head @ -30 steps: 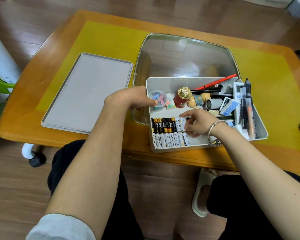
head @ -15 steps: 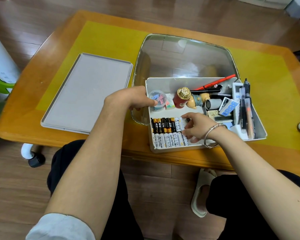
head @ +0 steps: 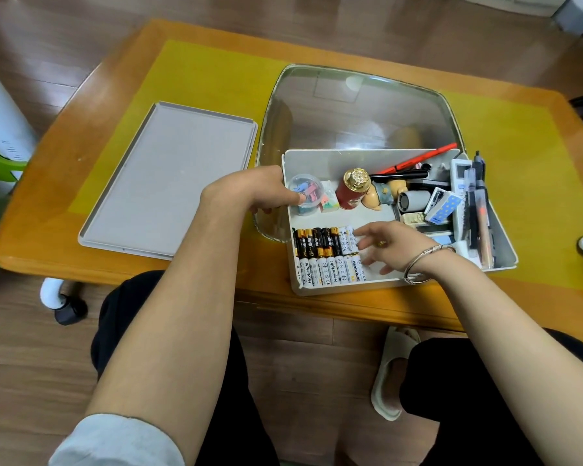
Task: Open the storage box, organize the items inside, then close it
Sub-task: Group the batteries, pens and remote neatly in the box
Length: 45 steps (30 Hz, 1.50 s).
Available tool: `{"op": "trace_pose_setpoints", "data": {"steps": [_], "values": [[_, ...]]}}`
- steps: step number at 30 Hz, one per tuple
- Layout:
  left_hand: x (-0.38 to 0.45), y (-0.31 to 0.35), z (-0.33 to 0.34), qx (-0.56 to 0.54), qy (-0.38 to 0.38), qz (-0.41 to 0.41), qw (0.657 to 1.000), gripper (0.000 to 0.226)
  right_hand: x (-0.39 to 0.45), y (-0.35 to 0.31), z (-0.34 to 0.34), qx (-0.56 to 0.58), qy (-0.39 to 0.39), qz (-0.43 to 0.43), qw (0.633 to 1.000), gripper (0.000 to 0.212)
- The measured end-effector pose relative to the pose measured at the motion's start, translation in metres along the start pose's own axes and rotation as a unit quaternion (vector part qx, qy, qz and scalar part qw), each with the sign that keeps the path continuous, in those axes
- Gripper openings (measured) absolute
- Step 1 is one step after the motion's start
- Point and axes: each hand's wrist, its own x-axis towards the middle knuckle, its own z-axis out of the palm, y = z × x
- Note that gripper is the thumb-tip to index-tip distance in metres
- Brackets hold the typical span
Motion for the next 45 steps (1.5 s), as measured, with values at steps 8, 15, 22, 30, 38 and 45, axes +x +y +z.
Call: {"op": "trace_pose_setpoints", "data": {"steps": [8, 15, 22, 30, 38, 45], "values": [[-0.001, 0.0, 0.0, -0.006, 0.003, 0.0, 1.0, 0.032, -0.01, 0.002, -0.019, -0.057, 0.024, -0.049, 0.997, 0.038], [0.0, 0.0, 0.001, -0.003, 0.002, -0.003, 1.0, 0.033, -0.022, 0.02, -0.05, -0.23, 0.022, -0.015, 0.973, 0.025], [-0.001, 0.001, 0.001, -0.005, 0.0, 0.0, 1.0, 0.035, -0.015, 0.025, -0.043, -0.333, -0.105, 0.087, 0.933, 0.044], [0.0, 0.0, 0.002, -0.002, 0.006, 0.003, 1.0, 0.033, -0.01, 0.026, -0.037, -0.199, -0.064, 0.051, 0.977, 0.045], [-0.002, 0.002, 0.001, 0.001, 0.004, 0.002, 1.0, 0.033, -0.002, 0.023, -0.023, -0.261, -0.036, 0.03, 0.964, 0.028], [-0.002, 0.002, 0.001, -0.001, 0.002, 0.0, 1.0, 0.032, 0.008, 0.015, -0.014, -0.395, -0.014, 0.005, 0.918, 0.007]]}}
